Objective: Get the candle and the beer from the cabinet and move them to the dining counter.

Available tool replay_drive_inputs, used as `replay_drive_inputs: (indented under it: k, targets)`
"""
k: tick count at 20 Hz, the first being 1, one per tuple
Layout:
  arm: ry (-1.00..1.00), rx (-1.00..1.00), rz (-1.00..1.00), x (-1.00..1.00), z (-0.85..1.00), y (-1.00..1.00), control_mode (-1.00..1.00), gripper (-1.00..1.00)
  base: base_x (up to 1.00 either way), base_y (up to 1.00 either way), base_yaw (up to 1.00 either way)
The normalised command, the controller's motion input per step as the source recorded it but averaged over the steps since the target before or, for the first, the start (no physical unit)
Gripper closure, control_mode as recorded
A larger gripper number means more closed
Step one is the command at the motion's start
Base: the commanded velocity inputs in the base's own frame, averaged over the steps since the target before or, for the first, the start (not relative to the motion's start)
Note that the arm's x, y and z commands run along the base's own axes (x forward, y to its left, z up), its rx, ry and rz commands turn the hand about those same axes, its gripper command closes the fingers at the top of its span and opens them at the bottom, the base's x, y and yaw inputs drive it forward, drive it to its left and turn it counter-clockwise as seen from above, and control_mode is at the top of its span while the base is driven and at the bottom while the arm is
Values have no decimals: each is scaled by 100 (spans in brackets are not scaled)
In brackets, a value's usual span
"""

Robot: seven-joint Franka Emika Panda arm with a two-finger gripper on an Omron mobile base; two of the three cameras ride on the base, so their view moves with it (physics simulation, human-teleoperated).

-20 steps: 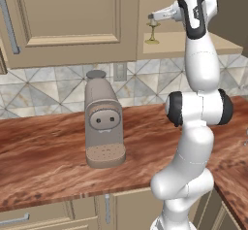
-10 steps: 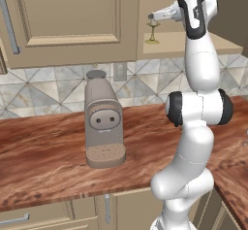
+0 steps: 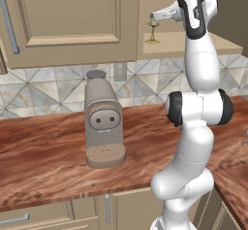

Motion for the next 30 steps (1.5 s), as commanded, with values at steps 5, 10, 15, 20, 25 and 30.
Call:
replay_drive_inputs:
  k: [5, 10, 15, 20, 25, 30]
  targets:
    - [0, 0, 0, 0, 0, 0, -100, 100, 0, 0, 0]
    - [0, 0, 0, 0, 0, 0, -100, 100, 0, 0, 0]
    - [0, 0, 0, -2, 0, 0, -100, 100, 0, 0, 0]
    - [0, 0, 0, -7, 0, -1, -100, 100, 0, 0, 0]
    - [0, 2, 0, -23, -2, -11, -100, 100, 0, 0, 0]
    - [-1, 3, -2, -39, -5, -11, -100, 100, 0, 0, 0]
